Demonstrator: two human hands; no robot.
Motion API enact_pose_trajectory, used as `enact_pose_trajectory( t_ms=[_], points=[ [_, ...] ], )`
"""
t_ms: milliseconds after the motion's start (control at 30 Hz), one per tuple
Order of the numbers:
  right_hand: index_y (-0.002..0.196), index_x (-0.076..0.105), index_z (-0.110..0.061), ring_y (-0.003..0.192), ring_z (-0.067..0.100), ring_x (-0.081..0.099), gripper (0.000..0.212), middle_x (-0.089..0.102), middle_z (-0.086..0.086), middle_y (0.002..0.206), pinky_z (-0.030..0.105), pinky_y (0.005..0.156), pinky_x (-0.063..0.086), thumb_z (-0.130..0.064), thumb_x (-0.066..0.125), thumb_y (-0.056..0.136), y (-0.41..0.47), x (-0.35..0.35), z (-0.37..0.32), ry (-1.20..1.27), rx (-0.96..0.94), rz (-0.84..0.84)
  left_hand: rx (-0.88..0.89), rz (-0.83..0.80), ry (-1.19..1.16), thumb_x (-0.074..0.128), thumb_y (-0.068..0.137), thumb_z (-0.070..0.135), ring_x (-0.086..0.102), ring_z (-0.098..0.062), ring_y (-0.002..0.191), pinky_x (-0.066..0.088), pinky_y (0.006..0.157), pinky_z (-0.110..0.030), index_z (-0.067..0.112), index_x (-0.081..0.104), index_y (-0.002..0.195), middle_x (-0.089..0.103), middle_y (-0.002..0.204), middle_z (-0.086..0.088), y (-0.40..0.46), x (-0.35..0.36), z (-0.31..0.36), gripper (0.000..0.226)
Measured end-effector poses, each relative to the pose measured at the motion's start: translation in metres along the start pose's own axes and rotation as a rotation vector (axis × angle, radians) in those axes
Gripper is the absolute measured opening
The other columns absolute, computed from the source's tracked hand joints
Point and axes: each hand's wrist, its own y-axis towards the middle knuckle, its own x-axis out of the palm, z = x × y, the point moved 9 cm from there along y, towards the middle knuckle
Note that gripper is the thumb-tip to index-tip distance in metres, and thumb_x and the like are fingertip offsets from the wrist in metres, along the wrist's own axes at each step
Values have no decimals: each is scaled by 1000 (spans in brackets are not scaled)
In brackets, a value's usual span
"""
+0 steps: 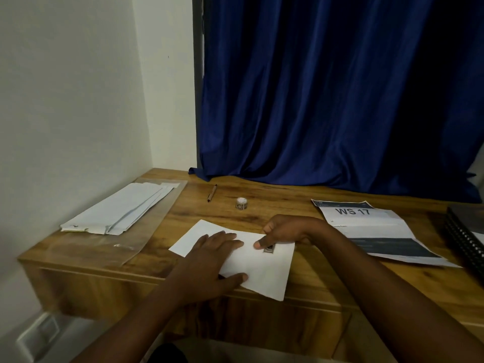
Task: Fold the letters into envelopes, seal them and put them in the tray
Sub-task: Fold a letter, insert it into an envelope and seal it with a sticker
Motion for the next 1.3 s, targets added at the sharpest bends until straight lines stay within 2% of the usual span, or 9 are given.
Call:
enact_pose_trajectory(
  t_ms=[67, 133, 467, 667, 800, 900, 1000, 1133, 1300],
  points=[
    [109, 73, -6, 102, 30, 72, 71, 77, 12, 109, 45, 96, 55, -60, 83, 64, -1, 2, 0, 86, 1, -14, 1, 42, 4, 39, 87, 83, 6, -6, 154, 6, 128, -41, 41, 23, 156, 15, 167, 16, -2, -5, 3, 83],
    [112, 74, -9, 111, 34, 71, 45, 78, 9, 110, 52, 104, 53, -40, 83, 80, -4, 6, 4, 188, -10, -13, -1, 77, 11, 39, 88, 82, 4, -8, 155, 3, 128, -40, 40, 22, 157, 13, 168, 14, -2, -9, 5, 82],
    [108, 71, -13, 93, 30, 74, 14, 78, 8, 101, 37, 79, 57, -15, 72, 94, -111, -94, 126, 557, -33, 406, 65, 325, -349, 47, 90, 70, 12, -11, 154, 21, 121, -39, 32, 27, 156, 12, 169, 5, 58, 1, 68, 79],
    [95, 70, -10, 76, 24, 70, 2, 76, 11, 89, 33, 67, 54, -9, 69, 94, -237, -164, 229, 673, 27, 859, 206, 171, -420, 49, 93, 68, 6, -10, 155, 20, 125, -41, 41, 25, 153, 5, 169, 10, 133, 39, 165, 69],
    [110, 69, -8, 85, 30, 70, 19, 76, 15, 100, 35, 68, 56, -16, 72, 93, -312, -183, 322, 731, 212, 1100, 259, 129, -422, 36, 85, 81, 15, -13, 154, 25, 123, -43, 33, 32, 153, 15, 168, 4, 172, 65, 208, 83],
    [92, 67, -1, 74, 30, 64, 14, 70, 18, 87, 38, 70, 54, -11, 77, 88, -360, -190, 381, 641, 401, 1247, 259, 81, -383, 25, 78, 91, 14, -19, 155, 24, 124, -44, 29, 31, 155, 14, 169, 1, 183, 86, 222, 98],
    [83, 65, -3, 69, 26, 58, 16, 65, 17, 83, 29, 56, 46, -11, 79, 87, -378, -190, 423, 511, 639, 1234, 266, -28, -280, 12, 71, 97, 10, -21, 156, 18, 126, -46, 31, 23, 158, 8, 170, 2, 185, 108, 222, 110],
    [110, 64, 3, 65, 24, 57, 34, 63, 19, 98, 25, 45, 42, -19, 79, 89, -365, -178, 459, 333, 900, 1007, 299, -75, -165, 28, 90, 80, 9, -18, 156, 12, 126, -45, 36, 24, 157, 11, 170, 6, 180, 114, 227, 81],
    [99, 71, 9, 94, 38, 71, 30, 73, 25, 98, 40, 79, 58, -12, 84, 81, -347, -161, 487, 265, 921, 908, 320, -8, -202, 20, 83, 74, 33, -11, 146, 22, 121, -38, 33, 44, 148, 41, 157, 10, 172, 106, 228, 80]
  ],
)
